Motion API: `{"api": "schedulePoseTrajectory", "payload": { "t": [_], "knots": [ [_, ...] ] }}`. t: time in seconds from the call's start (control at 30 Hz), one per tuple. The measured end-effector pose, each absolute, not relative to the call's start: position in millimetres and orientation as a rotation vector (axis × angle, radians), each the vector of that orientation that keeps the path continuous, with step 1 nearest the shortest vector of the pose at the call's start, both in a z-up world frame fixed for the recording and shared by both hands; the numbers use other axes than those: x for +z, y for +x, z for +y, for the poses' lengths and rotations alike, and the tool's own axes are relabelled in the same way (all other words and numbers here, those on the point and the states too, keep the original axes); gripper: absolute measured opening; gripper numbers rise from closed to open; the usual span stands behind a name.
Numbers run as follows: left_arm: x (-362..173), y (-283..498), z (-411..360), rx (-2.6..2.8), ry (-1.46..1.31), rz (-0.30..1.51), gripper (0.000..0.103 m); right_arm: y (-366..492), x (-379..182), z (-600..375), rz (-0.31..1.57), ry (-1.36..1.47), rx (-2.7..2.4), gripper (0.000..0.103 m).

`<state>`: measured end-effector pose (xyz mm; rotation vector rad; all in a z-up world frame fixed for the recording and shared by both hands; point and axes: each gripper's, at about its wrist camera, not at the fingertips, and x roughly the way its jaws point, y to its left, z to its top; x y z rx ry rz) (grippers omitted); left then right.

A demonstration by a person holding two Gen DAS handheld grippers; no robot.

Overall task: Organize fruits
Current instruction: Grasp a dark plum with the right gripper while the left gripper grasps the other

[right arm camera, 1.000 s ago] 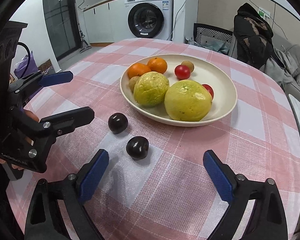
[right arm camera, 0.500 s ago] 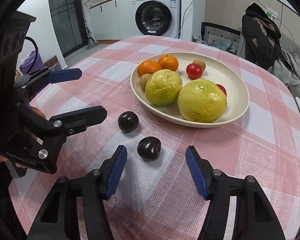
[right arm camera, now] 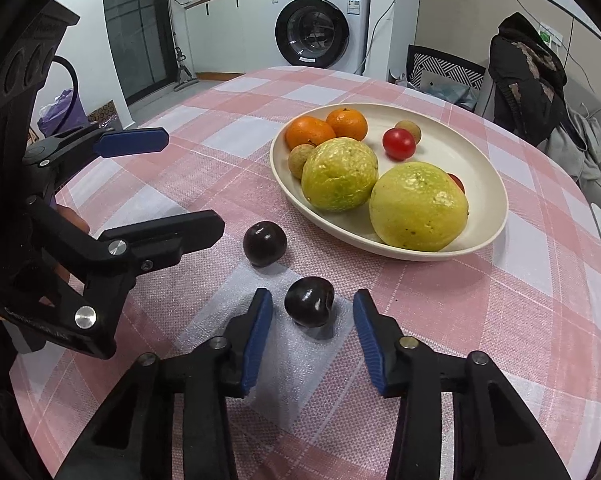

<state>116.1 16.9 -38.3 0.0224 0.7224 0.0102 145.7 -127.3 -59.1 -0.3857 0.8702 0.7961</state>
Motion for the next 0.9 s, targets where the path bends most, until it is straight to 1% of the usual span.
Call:
{"api": "schedulePoseTrajectory", "payload": {
  "t": [0.07, 0.1, 0.23, 0.3, 0.67, 0.9],
  "knots": [
    [-38, 116, 17, 0.01, 0.023, 0.722, 0.102, 147, -59, -127, 0.869, -0.385, 0.793, 0.037],
    [-38, 116, 17, 0.01, 0.022, 0.723, 0.102, 147, -59, -127, 0.868, -0.384, 0.794, 0.033],
    [-41, 117, 16, 0.008, 0.021, 0.728, 0.102, 146, -59, -126, 0.866, -0.381, 0.802, 0.027],
    [-42, 118, 15, 0.006, 0.02, 0.729, 0.102, 145, -58, -126, 0.859, -0.384, 0.806, 0.026],
    [-45, 121, 14, -0.002, 0.018, 0.746, 0.102, 144, -53, -132, 0.832, -0.36, 0.808, 0.025],
    [-50, 125, 12, -0.026, 0.024, 0.789, 0.102, 145, -38, -150, 0.754, -0.275, 0.778, 0.025]
  ]
}}
